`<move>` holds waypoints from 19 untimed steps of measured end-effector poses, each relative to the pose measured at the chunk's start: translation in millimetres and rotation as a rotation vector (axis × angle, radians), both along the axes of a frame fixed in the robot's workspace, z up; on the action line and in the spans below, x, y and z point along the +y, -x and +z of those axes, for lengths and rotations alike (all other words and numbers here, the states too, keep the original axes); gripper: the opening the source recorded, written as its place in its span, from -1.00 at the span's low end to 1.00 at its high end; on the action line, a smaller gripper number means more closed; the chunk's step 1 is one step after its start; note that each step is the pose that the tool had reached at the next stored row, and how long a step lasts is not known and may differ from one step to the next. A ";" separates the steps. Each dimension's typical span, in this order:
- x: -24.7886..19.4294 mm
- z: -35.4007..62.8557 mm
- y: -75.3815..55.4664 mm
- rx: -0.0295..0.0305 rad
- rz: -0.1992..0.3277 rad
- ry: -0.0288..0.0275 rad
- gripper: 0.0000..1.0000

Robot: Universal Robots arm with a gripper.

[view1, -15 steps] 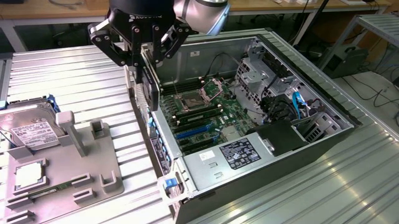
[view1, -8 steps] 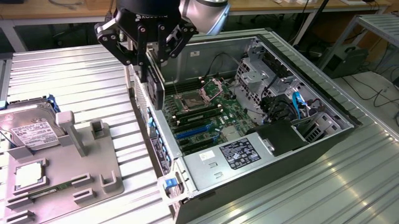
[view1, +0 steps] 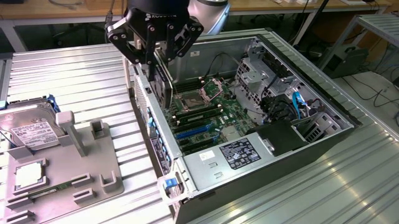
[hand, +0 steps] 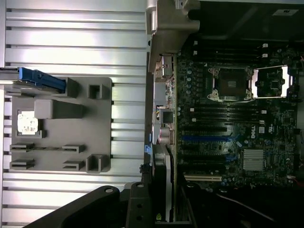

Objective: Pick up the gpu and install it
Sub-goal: 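Pick up the gpu and move the gpu toward the slot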

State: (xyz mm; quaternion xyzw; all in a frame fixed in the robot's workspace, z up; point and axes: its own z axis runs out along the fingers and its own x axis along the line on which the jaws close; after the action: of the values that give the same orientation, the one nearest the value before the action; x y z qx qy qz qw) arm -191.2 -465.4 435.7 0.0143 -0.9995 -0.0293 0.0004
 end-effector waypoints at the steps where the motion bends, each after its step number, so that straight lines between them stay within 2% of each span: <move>1: 0.3 0.0 -1.3 0.0000 0.000 0.0001 -0.44; 9: 4.4 0.0 -12.0 0.0000 0.004 0.0000 -0.44; 19: 7.3 0.0 -26.3 0.0000 0.006 0.0000 -0.44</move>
State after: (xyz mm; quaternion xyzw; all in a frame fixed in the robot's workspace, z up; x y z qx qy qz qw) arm -164.9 -458.1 435.7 0.0175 -0.9994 -0.0293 0.0004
